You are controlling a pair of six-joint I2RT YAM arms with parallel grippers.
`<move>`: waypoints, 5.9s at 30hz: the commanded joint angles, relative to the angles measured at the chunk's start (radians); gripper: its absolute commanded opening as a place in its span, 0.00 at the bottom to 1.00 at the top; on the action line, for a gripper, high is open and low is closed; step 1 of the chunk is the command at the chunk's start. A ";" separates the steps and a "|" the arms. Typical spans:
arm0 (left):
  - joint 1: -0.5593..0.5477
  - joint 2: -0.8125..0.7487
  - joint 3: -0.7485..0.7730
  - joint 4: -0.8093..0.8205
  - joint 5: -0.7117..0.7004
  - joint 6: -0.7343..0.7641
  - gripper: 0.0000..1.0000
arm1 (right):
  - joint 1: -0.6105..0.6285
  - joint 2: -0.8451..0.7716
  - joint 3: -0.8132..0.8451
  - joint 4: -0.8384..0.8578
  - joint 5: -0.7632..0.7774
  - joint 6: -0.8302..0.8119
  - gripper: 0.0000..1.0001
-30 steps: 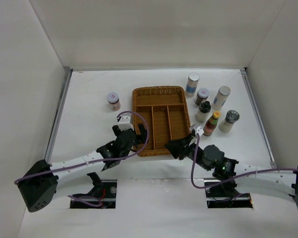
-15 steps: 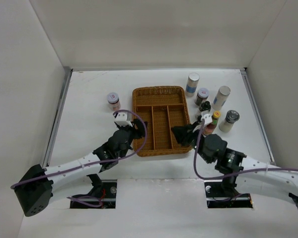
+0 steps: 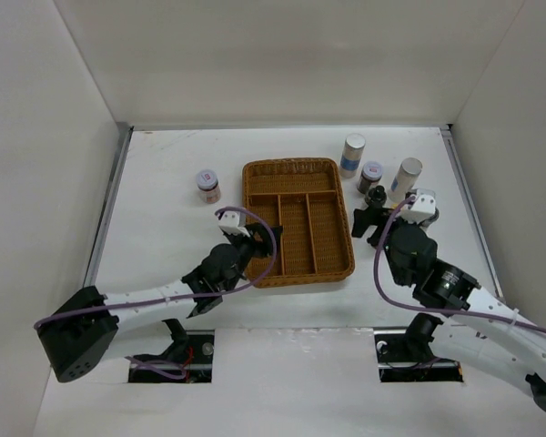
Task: Organize the condiment bottles
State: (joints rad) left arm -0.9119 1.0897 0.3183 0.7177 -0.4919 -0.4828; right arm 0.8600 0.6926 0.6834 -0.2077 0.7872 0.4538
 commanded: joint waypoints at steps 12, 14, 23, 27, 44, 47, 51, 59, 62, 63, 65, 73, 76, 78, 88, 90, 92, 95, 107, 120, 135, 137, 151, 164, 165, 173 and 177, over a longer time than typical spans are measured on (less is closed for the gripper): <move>-0.069 0.101 -0.054 0.272 0.010 -0.013 0.79 | -0.259 0.011 0.008 -0.162 0.118 0.059 0.98; -0.069 0.119 -0.059 0.296 0.018 -0.013 0.79 | -0.313 0.060 0.016 -0.122 0.045 0.028 0.99; -0.061 0.142 -0.071 0.325 0.010 -0.019 0.80 | -0.445 0.211 0.025 0.077 -0.164 -0.027 0.92; -0.058 0.157 -0.070 0.330 0.010 -0.023 0.80 | -0.457 0.225 0.021 0.077 -0.166 -0.032 0.89; -0.041 0.130 -0.085 0.335 -0.005 -0.039 0.80 | -0.471 0.246 0.056 0.082 -0.163 -0.040 0.29; -0.034 0.118 -0.093 0.335 -0.022 -0.039 0.80 | -0.435 0.191 0.105 0.079 -0.099 -0.078 0.25; -0.026 0.062 -0.120 0.335 -0.079 -0.050 0.80 | -0.320 0.162 0.206 0.067 -0.039 -0.145 0.25; -0.006 0.019 -0.145 0.325 -0.135 -0.062 0.81 | -0.105 0.366 0.413 0.194 0.000 -0.282 0.25; 0.000 0.006 -0.156 0.322 -0.146 -0.063 0.80 | -0.092 0.474 0.468 0.283 -0.069 -0.282 0.25; 0.002 -0.002 -0.160 0.322 -0.146 -0.065 0.80 | -0.092 0.513 0.488 0.312 -0.098 -0.279 0.25; 0.003 -0.007 -0.162 0.322 -0.157 -0.066 0.80 | -0.092 0.580 0.530 0.338 -0.132 -0.273 0.25; 0.011 -0.013 -0.170 0.322 -0.162 -0.074 0.80 | -0.077 0.804 0.653 0.389 -0.203 -0.257 0.26; 0.011 -0.017 -0.173 0.322 -0.162 -0.076 0.80 | -0.077 0.867 0.676 0.393 -0.224 -0.244 0.26; 0.011 -0.022 -0.174 0.322 -0.162 -0.077 0.80 | -0.077 0.901 0.680 0.402 -0.232 -0.239 0.26; 0.020 -0.008 -0.173 0.322 -0.160 -0.079 0.80 | -0.071 1.002 0.633 0.459 -0.237 -0.218 0.26; 0.020 -0.016 -0.173 0.322 -0.160 -0.079 0.80 | -0.063 1.009 0.610 0.475 -0.233 -0.216 0.27; 0.028 -0.020 -0.174 0.321 -0.162 -0.077 0.80 | -0.056 1.013 0.584 0.493 -0.229 -0.216 0.30; 0.040 -0.030 -0.176 0.304 -0.162 -0.079 0.80 | -0.046 1.013 0.558 0.507 -0.227 -0.216 0.43; 0.132 -0.188 -0.069 -0.077 -0.241 -0.079 0.85 | -0.039 0.681 0.403 0.476 -0.235 -0.198 0.86; 0.411 -0.049 0.286 -0.661 -0.263 -0.106 0.93 | -0.005 0.254 -0.066 0.545 -0.347 -0.035 0.99; 0.618 0.400 0.613 -0.600 -0.040 -0.019 0.94 | 0.050 0.143 -0.173 0.620 -0.411 -0.037 1.00; 0.617 0.453 0.649 -0.612 -0.025 0.006 0.94 | 0.063 0.130 -0.173 0.620 -0.410 -0.040 1.00; 0.620 0.625 0.775 -0.604 -0.046 0.062 0.75 | 0.076 0.091 -0.182 0.610 -0.408 -0.043 1.00; 0.603 0.458 0.746 -0.570 -0.096 0.082 0.32 | 0.061 0.079 -0.191 0.599 -0.411 -0.040 1.00; 0.588 0.428 0.755 -0.570 -0.093 0.085 0.32 | 0.058 0.079 -0.193 0.599 -0.411 -0.041 1.00; 0.460 0.403 0.895 -0.592 -0.030 0.104 0.32 | 0.029 0.053 -0.206 0.596 -0.408 -0.038 1.00; 0.431 0.479 0.972 -0.586 -0.004 0.099 0.32 | 0.020 0.035 -0.211 0.594 -0.407 -0.037 1.00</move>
State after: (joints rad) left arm -0.4744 1.5532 1.2003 0.0235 -0.5053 -0.3923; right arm 0.8883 0.7498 0.4747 0.3481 0.3851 0.4118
